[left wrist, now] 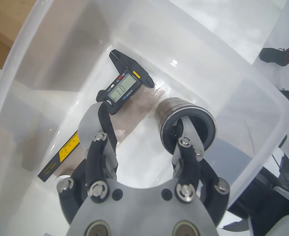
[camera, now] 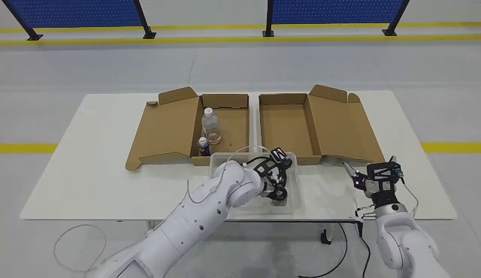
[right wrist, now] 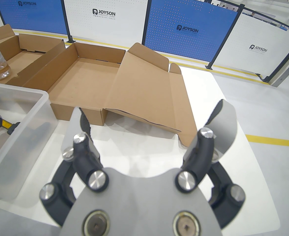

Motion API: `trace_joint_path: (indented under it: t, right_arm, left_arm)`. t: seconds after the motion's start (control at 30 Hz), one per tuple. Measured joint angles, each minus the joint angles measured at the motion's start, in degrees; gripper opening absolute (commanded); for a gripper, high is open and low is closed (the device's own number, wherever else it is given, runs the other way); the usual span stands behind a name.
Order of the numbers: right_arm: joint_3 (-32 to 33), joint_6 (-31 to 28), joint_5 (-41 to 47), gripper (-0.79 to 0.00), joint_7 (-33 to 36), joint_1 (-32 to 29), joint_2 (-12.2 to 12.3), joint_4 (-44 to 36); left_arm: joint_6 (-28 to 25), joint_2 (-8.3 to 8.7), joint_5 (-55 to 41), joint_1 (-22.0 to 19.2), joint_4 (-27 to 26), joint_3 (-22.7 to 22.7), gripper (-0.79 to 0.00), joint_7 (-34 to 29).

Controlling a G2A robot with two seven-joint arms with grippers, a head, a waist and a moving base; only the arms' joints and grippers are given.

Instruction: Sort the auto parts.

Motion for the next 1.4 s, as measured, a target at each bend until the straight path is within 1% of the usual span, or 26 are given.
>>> trace_joint_path:
  t: [0.07,0.17,0.2,0.3,0.43,0.5,0.57,0.63,0.7,0.77,1.23,1.4]
  right_arm:
    - [0.0,0.0,0.0,0.0,0.0,0.0,0.0,0.0]
    - [0.0,0.0,0.0,0.0,0.0,0.0,0.0,0.0]
    - [0.0,0.0,0.0,0.0,0.0,0.0,0.0,0.0]
    - [0.0,0.0,0.0,0.0,0.0,0.0,0.0,0.0]
    - [0.0,0.0,0.0,0.0,0.0,0.0,0.0,0.0]
    - [0.0,0.0,0.0,0.0,0.0,0.0,0.0,0.0]
    - [0.0,0.0,0.0,0.0,0.0,0.0,0.0,0.0]
    - [0.0,0.0,0.0,0.0,0.0,0.0,0.0,0.0]
    - [0.0,0.0,0.0,0.0,0.0,0.0,0.0,0.0]
    - [0.0,0.0,0.0,0.0,0.0,0.0,0.0,0.0]
    - [0.0,0.0,0.0,0.0,0.0,0.0,0.0,0.0]
    - [0.0,0.0,0.0,0.0,0.0,0.0,0.0,0.0]
  left_arm:
    - [-0.62,-0.17,-0.31,-0.38,0.56,0.22,-0.32,-0.62]
    - [-1.1,-0.45,-0.68,-0.84,1.3,0.55,-0.323,-1.12]
    - [-1.17,-0.52,-0.76,-0.96,1.5,0.64,-0.336,-1.23]
    - [-1.38,-0.76,-0.93,-1.23,2.04,0.9,-0.406,-1.28]
    - [-1.54,-1.03,-1.12,-1.43,2.67,1.17,-0.434,-1.3]
    - [-1.57,-1.15,-1.2,-1.53,2.93,1.24,-0.468,-1.35]
    - [-1.55,-1.25,-1.34,-1.58,3.11,1.24,-0.523,-1.36]
    - [-1.46,-1.31,-1.35,-1.55,3.14,1.24,-0.634,-1.33]
    - [-1.34,-1.35,-1.39,-1.38,2.92,1.19,-0.72,-1.29]
    - [-1.28,-1.35,-1.41,-1.15,2.59,1.09,-0.785,-1.29]
    - [-0.67,-0.73,0.18,0.65,-1.22,-0.7,-0.785,-1.34]
    - [-0.43,-0.25,0.64,1.73,-3.71,-2.15,-0.785,-1.02]
